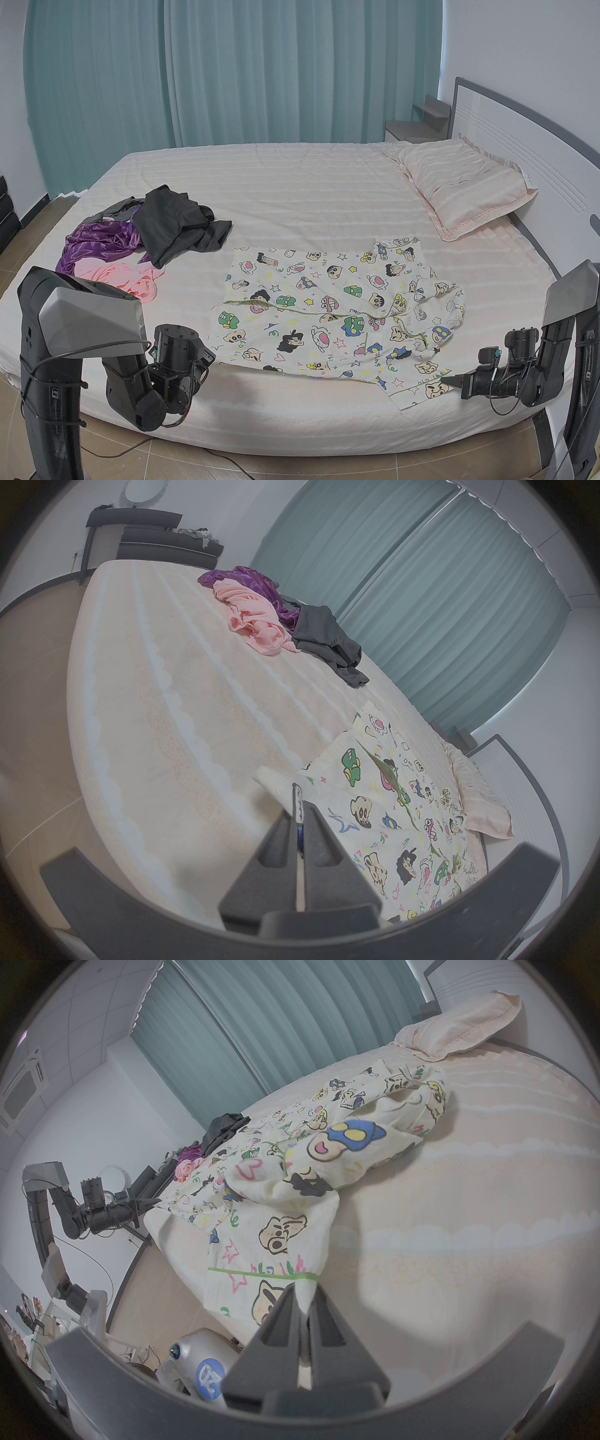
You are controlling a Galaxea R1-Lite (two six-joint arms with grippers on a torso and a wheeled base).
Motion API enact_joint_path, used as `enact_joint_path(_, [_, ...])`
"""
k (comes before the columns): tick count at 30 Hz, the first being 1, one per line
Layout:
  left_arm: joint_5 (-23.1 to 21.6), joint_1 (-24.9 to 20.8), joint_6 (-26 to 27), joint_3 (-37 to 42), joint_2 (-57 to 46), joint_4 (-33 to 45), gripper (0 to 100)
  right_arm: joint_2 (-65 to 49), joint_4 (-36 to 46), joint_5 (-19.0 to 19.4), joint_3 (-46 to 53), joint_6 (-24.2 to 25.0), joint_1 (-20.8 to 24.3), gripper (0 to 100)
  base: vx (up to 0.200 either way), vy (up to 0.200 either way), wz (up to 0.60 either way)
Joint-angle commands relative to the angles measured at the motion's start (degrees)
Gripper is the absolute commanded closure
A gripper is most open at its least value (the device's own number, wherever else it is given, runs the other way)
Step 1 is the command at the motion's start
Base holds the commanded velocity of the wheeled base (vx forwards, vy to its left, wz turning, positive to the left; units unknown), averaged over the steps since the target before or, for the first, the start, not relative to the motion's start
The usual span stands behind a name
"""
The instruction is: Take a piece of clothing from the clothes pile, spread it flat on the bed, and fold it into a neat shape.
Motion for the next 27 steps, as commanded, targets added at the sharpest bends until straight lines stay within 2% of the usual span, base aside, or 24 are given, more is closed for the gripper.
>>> enact_joint_path(1, [0.10,-0.99,0.42,1.08,-2.59,-0.03,100,-6.60,0.86,1.31,3.85,0.00,-2.01,100,0.000,0.000,0.00])
enact_joint_path(5, [0.19,-2.05,2.26,1.96,-3.29,-0.03,100,-11.08,3.15,3.51,5.70,0.00,-3.95,100,0.000,0.000,0.00])
enact_joint_path(6, [0.28,-2.40,4.28,2.31,-3.73,-0.03,100,-14.07,5.26,4.30,7.28,-0.09,-5.09,100,0.000,0.000,0.00])
enact_joint_path(18, [0.37,-3.89,7.53,7.50,-4.61,-0.03,100,-20.22,6.75,4.30,15.72,-0.79,-5.62,100,0.000,0.000,0.00])
enact_joint_path(27, [2.04,-6.35,8.68,11.63,-4.26,-0.03,100,-21.01,7.98,4.21,20.11,-5.89,-6.67,100,0.000,0.000,0.00])
